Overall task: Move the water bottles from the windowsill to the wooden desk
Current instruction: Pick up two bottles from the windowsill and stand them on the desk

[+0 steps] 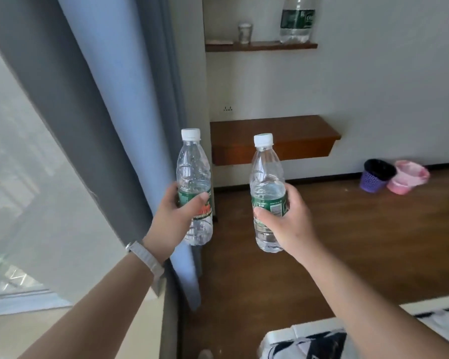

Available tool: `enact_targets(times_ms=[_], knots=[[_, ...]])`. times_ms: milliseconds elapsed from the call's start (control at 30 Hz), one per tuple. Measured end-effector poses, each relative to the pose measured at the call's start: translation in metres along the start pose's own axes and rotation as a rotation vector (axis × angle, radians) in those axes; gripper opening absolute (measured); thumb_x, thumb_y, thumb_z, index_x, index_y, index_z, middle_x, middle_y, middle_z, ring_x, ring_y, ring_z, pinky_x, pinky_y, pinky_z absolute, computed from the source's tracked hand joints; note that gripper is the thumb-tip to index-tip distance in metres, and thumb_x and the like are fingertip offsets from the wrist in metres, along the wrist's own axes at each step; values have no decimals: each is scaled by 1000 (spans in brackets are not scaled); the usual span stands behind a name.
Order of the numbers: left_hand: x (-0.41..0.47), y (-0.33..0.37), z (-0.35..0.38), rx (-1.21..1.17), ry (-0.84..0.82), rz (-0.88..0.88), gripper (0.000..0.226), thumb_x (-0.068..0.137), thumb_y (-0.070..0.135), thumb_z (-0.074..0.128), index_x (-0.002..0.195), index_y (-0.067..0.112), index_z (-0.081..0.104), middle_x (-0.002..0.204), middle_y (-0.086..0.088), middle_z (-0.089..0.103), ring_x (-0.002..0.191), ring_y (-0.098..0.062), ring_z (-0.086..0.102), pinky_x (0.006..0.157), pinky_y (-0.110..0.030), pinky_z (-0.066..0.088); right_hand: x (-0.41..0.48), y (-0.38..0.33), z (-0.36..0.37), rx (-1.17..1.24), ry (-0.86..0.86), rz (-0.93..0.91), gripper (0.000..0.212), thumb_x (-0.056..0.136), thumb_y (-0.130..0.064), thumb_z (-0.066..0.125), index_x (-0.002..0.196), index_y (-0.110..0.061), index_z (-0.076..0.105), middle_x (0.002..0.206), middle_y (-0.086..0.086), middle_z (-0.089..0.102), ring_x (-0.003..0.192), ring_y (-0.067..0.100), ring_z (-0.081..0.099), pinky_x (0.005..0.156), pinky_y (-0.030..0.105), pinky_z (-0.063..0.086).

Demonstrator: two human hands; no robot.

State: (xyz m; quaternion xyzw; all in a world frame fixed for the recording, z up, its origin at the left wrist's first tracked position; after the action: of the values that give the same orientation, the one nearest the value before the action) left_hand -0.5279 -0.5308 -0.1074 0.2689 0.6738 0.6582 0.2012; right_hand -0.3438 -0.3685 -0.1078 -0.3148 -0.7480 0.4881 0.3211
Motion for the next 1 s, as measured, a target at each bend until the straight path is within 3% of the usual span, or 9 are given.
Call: enact_targets(times_ms=[100,233,367,700,800,933,1000], knots=[[47,-4,9,-3,-49,9,50,76,41,77,120,27,61,108,7,74,99,-12,71,88,-38,56,34,1,4,-5,63,39,56,75,-26,81,121,-37,50,106,-19,65,89,-4,64,72,20,51],[102,-9,23,-3,-114,37,36,84,30,78,114,32,59,102,14,73,93,-5,70,79,-26,53,81,1,8,-35,133,59,60,75,-28,81,126,-33,51,109,-16,66,93,1,65,77,25,55],[149,-6,43,7,-194,58,43,81,36,78,119,33,59,105,16,73,95,-4,70,80,-25,52,110,11,8,-37,204,87,65,70,-36,81,127,-37,50,111,-16,67,97,3,66,80,30,56],[245,-21,129,87,-277,17,49,81,38,77,124,38,54,116,11,68,103,-12,68,89,-39,56,194,64,-46,35,301,213,59,72,-31,81,123,-40,52,105,-16,69,93,4,68,84,40,58],[280,-23,172,141,-296,39,58,80,39,77,131,35,51,119,12,67,106,-12,67,91,-38,56,235,83,-70,37,279,226,57,75,-29,81,123,-38,51,105,-16,67,92,2,67,83,35,58],[328,-13,229,173,-285,78,54,84,35,76,132,34,51,119,16,65,109,-11,64,93,-38,54,291,96,-106,12,254,201,55,77,-30,80,120,-43,48,106,-18,64,92,-2,64,70,15,51],[351,-2,256,187,-280,104,54,83,34,77,131,34,51,119,17,65,109,-11,65,92,-39,54,315,102,-124,28,250,194,56,77,-31,79,121,-43,48,107,-18,64,94,-1,63,70,14,49]])
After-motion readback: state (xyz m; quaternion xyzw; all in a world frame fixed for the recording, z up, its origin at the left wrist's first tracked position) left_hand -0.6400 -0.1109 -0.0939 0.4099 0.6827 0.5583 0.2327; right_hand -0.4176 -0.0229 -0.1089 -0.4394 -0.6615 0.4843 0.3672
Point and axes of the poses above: each hand's wrist, its own x-axis towards the middle knuckle, its own z-axis out of the palm, y = z × x, the point moved 4 cm from there along x, towards the middle knuckle
